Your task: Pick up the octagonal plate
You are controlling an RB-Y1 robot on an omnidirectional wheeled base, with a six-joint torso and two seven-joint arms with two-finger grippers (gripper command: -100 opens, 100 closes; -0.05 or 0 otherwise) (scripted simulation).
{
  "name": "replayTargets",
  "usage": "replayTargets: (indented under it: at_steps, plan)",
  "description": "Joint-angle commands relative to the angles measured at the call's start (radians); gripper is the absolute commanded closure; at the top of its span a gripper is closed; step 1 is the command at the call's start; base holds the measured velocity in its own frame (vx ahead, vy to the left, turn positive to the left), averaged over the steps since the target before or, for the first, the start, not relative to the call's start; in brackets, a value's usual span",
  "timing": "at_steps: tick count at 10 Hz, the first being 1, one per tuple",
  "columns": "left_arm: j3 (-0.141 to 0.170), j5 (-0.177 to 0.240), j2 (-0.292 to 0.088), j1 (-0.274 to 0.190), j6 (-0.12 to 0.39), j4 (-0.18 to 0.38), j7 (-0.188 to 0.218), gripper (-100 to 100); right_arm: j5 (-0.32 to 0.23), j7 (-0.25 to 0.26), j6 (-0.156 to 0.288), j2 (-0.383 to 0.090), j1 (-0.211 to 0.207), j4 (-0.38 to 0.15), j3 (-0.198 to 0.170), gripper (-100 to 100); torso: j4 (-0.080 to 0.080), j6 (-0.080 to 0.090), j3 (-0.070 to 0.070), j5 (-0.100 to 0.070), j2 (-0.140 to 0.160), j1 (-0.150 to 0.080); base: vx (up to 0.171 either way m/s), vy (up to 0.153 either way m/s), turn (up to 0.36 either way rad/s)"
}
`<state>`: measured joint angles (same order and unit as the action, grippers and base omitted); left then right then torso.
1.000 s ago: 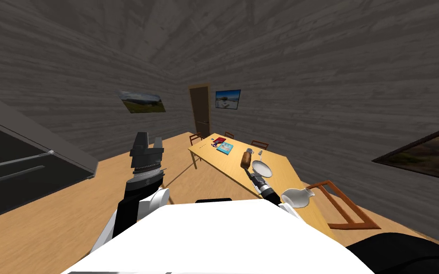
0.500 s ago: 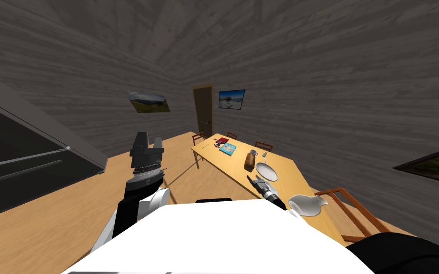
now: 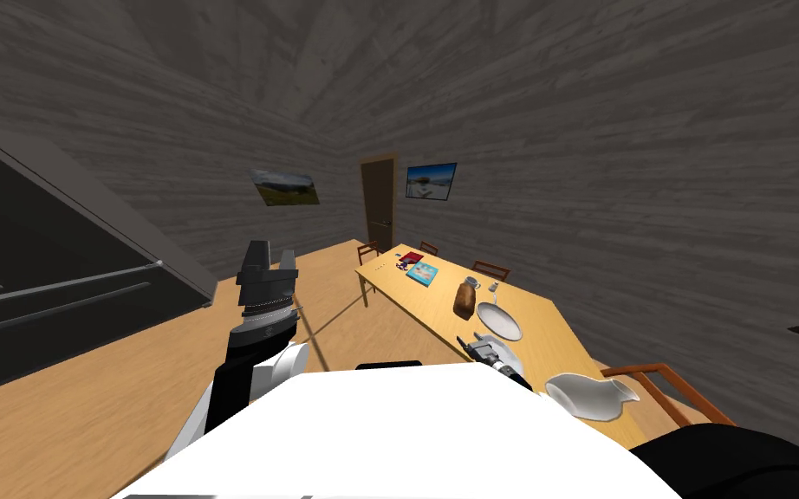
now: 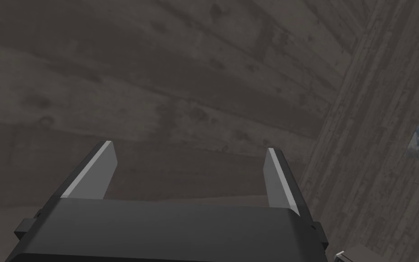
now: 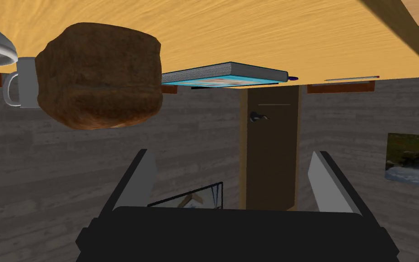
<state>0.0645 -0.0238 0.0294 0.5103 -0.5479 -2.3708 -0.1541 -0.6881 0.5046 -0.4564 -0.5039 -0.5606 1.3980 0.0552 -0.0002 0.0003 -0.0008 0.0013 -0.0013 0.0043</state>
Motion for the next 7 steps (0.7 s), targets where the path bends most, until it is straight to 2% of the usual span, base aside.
replayTargets:
  at_steps: [1, 2, 3, 4, 5, 6, 7]
  plan:
    - [0.000, 0.000, 0.000, 0.000, 0.000, 0.000, 0.000, 0, -0.020, 0.013, 0.003, -0.010, -0.007, -0.039, -0.001, -100, 0.000, 0.000, 0.000, 0.000, 0.000, 0.000, 0.023, 0.042, 0.056]
    - [0.000, 0.000, 0.000, 0.000, 0.000, 0.000, 0.000, 0, -0.055, 0.035, 0.005, -0.032, -0.007, -0.076, -0.001, -100, 0.000, 0.001, 0.001, 0.000, 0.001, -0.001, 0.017, 0.037, 0.116]
    - [0.000, 0.000, 0.000, 0.000, 0.000, 0.000, 0.000, 0, -0.055, 0.035, 0.005, -0.032, -0.007, -0.099, -0.001, -100, 0.000, 0.000, 0.001, 0.000, 0.001, -0.002, 0.021, 0.036, 0.058]
    - [0.000, 0.000, 0.000, 0.000, 0.000, 0.000, 0.000, 0, -0.091, 0.056, 0.007, -0.054, -0.006, -0.143, -0.001, -100, 0.000, 0.000, 0.001, 0.000, 0.001, -0.002, 0.026, 0.050, 0.117]
    - [0.000, 0.000, 0.000, 0.000, 0.000, 0.000, 0.000, 0, -0.091, 0.056, 0.007, -0.054, -0.006, -0.160, -0.001, -100, 0.000, 0.000, 0.001, 0.000, 0.001, -0.001, 0.031, 0.038, 0.061]
    - [0.000, 0.000, 0.000, 0.000, 0.000, 0.000, 0.000, 0, -0.125, 0.076, 0.010, -0.077, -0.005, -0.189, -0.001, -100, 0.000, 0.000, 0.000, 0.000, 0.001, -0.002, 0.029, 0.048, 0.110]
    - [0.000, 0.000, 0.000, 0.000, 0.000, 0.000, 0.000, 0, -0.125, 0.076, 0.010, -0.077, -0.005, -0.218, -0.001, -100, 0.000, 0.000, 0.000, 0.000, 0.001, -0.001, 0.026, 0.041, 0.054]
